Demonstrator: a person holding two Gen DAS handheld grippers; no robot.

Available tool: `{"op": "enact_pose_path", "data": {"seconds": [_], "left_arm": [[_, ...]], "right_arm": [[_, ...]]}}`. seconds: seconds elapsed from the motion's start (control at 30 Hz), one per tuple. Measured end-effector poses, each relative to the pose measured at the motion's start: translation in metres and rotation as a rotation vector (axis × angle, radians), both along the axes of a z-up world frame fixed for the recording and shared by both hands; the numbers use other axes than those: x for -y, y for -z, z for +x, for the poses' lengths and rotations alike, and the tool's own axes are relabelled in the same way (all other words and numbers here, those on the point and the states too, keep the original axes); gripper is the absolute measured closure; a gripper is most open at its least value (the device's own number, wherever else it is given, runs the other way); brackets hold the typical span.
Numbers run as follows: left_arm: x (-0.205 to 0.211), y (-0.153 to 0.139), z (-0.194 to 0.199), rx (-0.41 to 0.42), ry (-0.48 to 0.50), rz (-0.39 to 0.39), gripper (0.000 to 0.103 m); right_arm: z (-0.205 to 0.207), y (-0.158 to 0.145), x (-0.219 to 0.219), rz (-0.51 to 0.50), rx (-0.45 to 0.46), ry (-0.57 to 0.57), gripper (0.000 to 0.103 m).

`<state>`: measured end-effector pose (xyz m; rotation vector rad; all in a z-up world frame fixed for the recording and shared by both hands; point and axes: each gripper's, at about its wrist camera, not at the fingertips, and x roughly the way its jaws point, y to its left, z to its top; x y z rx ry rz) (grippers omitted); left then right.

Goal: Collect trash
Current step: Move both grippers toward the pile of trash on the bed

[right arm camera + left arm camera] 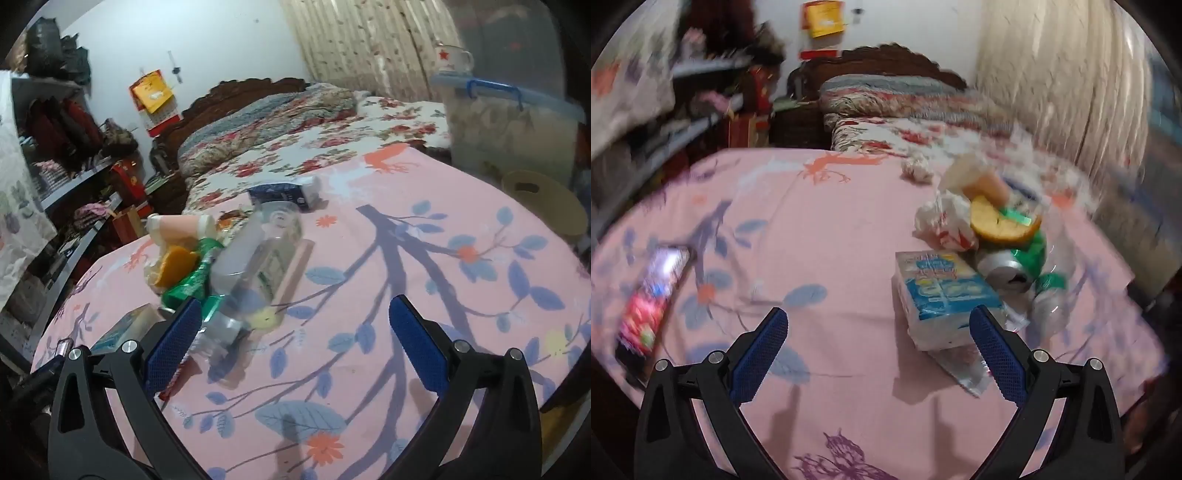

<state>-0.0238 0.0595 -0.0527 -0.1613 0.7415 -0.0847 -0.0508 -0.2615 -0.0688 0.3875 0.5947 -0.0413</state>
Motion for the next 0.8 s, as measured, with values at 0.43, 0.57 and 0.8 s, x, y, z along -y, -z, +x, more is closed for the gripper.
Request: {"op": "enact_pose_path", "data": {"seconds": [0.43, 0.57, 0.8], "left_arm": [[-0.03, -0.011, 0.021, -0.039, 0.028, -0.153, 0.012], [-0.045, -0.005, 0.039, -0.116, 0.019, -0.231, 0.018], [-0.034, -0.005, 0.043, -0.116, 0.048, -0.218, 0.017]], "right_arm": [[-0.005, -0.005, -0.028, -0.031, 0.04, -0.14, 0.049], [-0.003, -0.004, -0.029, -0.026, 0.032, -0.151, 0.049], [0.005, 0.0, -0.027, -0.016, -0.001, -0.148, 0.048]]}}
